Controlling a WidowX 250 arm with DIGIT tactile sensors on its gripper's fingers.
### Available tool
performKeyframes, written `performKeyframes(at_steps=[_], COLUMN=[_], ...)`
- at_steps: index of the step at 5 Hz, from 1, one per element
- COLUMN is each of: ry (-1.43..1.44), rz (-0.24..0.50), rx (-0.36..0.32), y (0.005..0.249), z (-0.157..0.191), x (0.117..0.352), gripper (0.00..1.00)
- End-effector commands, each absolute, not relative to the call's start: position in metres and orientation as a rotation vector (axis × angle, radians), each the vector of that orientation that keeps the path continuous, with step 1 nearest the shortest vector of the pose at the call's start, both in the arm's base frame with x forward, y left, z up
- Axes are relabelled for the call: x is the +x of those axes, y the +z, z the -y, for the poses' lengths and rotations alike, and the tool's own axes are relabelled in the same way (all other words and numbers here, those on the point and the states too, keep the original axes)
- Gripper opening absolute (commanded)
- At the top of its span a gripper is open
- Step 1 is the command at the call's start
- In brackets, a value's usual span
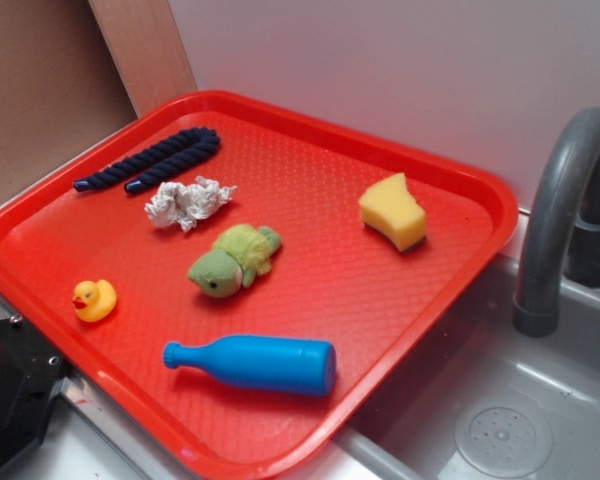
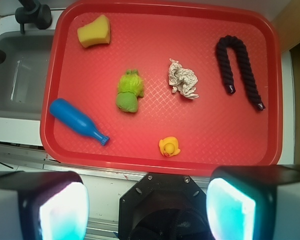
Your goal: Grab the green sponge.
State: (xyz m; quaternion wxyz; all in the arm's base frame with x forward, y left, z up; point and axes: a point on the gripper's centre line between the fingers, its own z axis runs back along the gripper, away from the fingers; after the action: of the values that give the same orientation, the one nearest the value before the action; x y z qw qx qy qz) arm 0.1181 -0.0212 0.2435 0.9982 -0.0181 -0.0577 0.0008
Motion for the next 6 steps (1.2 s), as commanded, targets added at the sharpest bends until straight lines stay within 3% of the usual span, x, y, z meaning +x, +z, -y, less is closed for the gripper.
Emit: performKeyframes(at_steps=[1, 2, 4, 6], ry=[0.002, -0.091, 0.341, 0.714], rz=[0.115, 0.057, 0.253, 0.352], rx=[-0.036, -0.149, -0.226, -0.225], y=[0.243, 0.250, 0.252, 0.214], z=[0.021, 0.054, 0.096, 0.111], x=[0.118, 0.140, 0.196, 0.257], gripper=[1.00, 1.00, 1.00, 1.00])
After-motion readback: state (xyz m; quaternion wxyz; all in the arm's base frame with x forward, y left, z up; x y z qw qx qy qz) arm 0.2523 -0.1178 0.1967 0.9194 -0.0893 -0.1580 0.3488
